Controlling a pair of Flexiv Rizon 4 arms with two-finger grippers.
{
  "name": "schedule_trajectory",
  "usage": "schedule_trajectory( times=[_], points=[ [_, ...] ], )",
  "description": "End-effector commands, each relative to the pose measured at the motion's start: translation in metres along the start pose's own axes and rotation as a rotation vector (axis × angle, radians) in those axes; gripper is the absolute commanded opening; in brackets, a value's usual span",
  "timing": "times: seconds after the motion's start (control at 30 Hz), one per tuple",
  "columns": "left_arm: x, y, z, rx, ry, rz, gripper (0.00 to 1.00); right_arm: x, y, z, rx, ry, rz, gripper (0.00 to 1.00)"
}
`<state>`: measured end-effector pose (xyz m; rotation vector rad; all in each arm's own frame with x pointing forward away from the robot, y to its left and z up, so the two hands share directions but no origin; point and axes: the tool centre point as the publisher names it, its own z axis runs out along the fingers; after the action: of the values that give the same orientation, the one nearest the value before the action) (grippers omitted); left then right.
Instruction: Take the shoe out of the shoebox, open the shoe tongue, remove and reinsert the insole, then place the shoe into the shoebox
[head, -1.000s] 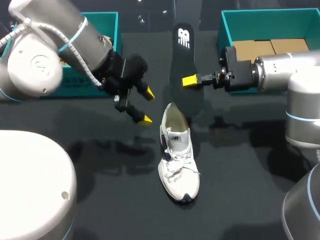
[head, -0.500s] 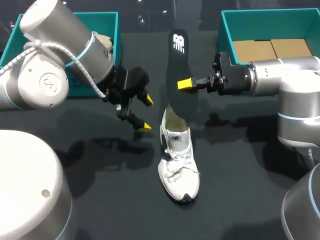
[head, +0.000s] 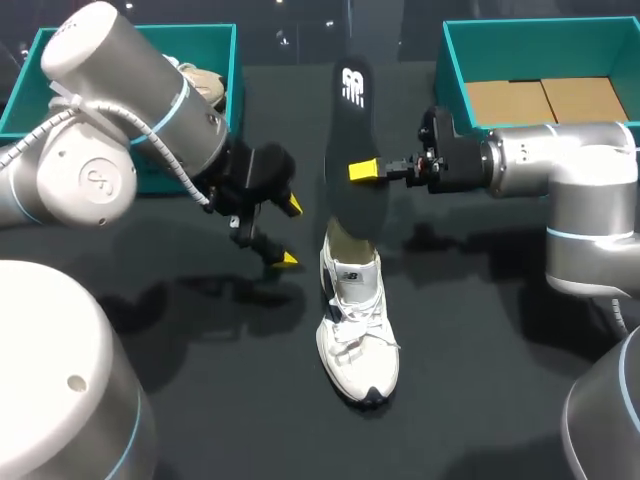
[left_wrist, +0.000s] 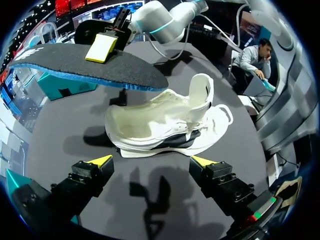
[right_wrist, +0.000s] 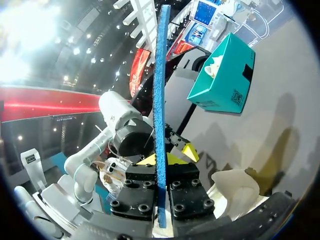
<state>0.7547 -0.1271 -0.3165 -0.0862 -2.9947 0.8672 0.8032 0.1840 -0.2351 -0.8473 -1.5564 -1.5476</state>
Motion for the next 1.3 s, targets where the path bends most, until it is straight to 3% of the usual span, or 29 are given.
schedule_trajectory(
  times=[0.03,0.43,1.3],
  points=[
    [-0.015,-0.003,0.016,-0.049,0.017,0.002,1.00,-0.018,0.000,0.015,-0.018,0.033,-0.021,0.00],
    [-0.025,-0.001,0.041,-0.093,0.083,0.016,1.00,-0.031,0.003,0.021,-0.059,0.044,-0.085,0.00],
    [-0.020,-0.001,0.048,-0.118,0.130,0.058,1.00,-0.041,0.006,0.015,-0.077,0.020,-0.109,0.00]
  ],
)
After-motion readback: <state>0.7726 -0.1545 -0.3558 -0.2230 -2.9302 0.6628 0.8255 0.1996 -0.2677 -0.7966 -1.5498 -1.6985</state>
